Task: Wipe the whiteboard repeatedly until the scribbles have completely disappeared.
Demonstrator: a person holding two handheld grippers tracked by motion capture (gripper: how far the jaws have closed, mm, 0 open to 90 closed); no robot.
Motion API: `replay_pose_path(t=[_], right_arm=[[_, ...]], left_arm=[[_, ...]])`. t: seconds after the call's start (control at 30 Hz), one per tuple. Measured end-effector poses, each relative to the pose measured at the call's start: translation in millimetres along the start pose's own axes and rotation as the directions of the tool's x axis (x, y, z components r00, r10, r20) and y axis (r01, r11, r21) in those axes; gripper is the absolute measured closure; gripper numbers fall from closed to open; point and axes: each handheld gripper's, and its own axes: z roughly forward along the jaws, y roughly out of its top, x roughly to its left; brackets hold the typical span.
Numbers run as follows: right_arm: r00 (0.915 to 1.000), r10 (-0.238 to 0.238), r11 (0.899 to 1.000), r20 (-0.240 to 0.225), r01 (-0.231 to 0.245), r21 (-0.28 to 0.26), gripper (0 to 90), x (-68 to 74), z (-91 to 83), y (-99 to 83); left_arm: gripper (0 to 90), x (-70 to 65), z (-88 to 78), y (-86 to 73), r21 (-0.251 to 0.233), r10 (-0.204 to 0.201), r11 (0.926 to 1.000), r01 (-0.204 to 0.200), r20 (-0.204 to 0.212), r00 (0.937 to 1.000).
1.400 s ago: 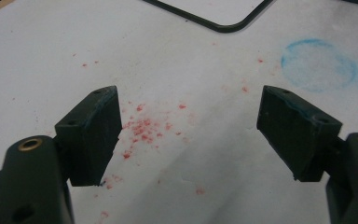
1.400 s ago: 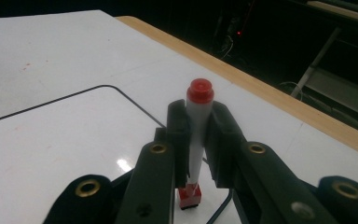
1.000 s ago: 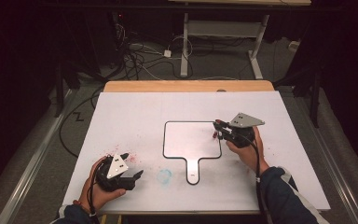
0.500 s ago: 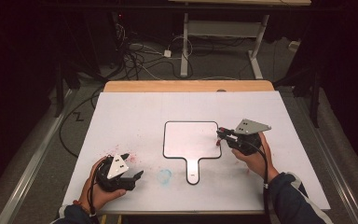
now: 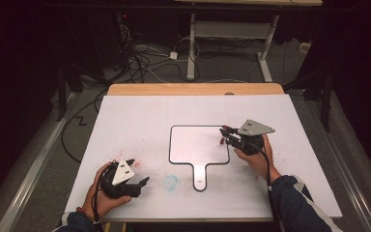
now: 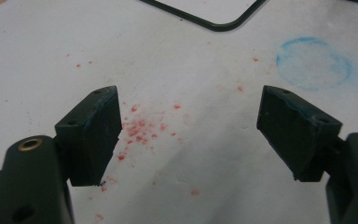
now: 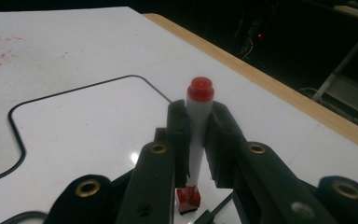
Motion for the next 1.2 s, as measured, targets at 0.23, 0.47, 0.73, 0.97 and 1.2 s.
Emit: replay_pose_path(t=[0.23,0.47,0.73,0.97,1.2], right_arm=[[0.9973,-0.013,1.0,0.073,0.013,0.003,81.6,-5.3,19.6,3.9],[0.9985,0.022,1.0,0.05,-0.022,-0.006,81.6,-1.4,33.8,10.6],[0.9994,0.035,0.999,-0.004,-0.035,-0.025,81.5,14.6,47.4,18.8],[0.998,0.034,0.999,0.053,-0.036,0.03,81.6,9.3,41.0,20.2],[0.9907,0.055,0.995,0.125,-0.065,0.075,81.6,-11.3,24.5,13.8]], left_arm=[[21.0,0.8,-0.2,-0.6,0.004,0.0,1.0,0.0,0.003,1.0],[21.0,1.1,-0.2,-0.7,0.005,0.001,1.0,-0.001,0.006,1.0],[21.0,0.7,-0.6,-1.0,0.002,-0.001,1.0,0.001,0.007,1.0],[21.0,1.1,-1.1,-1.3,0.004,0.001,1.0,-0.001,0.008,1.0],[21.0,-0.4,-0.6,-0.6,0.002,-0.001,1.0,0.001,0.008,1.0]])
